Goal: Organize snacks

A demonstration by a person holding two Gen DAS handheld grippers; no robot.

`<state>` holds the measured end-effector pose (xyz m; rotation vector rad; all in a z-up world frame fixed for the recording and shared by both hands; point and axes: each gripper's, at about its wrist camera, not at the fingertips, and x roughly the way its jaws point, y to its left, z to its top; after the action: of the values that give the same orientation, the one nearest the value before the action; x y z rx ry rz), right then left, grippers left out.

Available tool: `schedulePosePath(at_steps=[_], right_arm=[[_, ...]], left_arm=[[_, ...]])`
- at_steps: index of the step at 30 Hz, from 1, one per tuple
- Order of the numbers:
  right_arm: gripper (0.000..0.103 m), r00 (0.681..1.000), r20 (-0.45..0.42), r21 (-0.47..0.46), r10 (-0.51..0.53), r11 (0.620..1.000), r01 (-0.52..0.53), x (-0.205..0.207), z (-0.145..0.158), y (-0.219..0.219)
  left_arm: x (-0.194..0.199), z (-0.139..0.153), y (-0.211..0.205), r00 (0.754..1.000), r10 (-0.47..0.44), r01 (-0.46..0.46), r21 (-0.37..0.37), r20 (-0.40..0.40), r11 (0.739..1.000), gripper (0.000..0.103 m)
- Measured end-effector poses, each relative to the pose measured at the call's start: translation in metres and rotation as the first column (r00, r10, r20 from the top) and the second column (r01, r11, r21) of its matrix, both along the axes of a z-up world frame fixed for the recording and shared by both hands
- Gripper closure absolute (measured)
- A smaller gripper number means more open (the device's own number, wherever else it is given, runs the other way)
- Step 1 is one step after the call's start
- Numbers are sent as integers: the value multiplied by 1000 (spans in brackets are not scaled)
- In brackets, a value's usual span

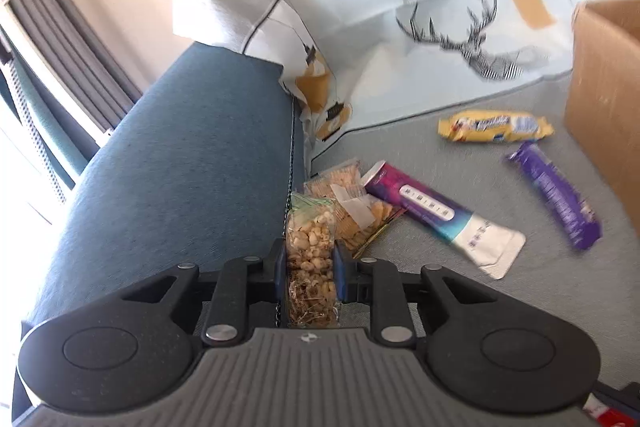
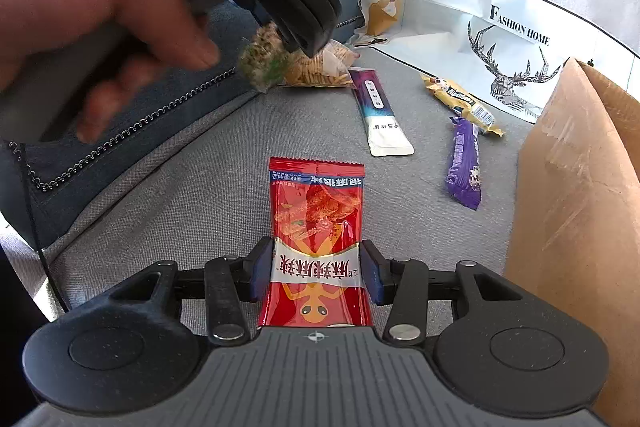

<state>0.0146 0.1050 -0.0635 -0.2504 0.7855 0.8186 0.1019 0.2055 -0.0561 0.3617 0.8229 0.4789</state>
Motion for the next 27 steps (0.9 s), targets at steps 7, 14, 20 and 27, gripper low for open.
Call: schedulePosePath(at_steps=[7,14,20,27], right_arm=[[55,1000,13,-4,-1,1000,1,-5,3,-1],[55,1000,7,-25,17,1000,-17,-7,1,-1],[55,1000,3,-35,23,999,-23,-7,0,-2],[54,1000,-2,-42,21,999,-21,-6,-2,-2]], left_arm=[[-44,36,18,987,46,25,-430,153,902,77],[-41,15,42,994,95,-29,-696,56,718,77],[-33,6,49,990,143,-118,-643,-14,756,76],[-35,6,50,991,132,-98,-624,8,775,78]])
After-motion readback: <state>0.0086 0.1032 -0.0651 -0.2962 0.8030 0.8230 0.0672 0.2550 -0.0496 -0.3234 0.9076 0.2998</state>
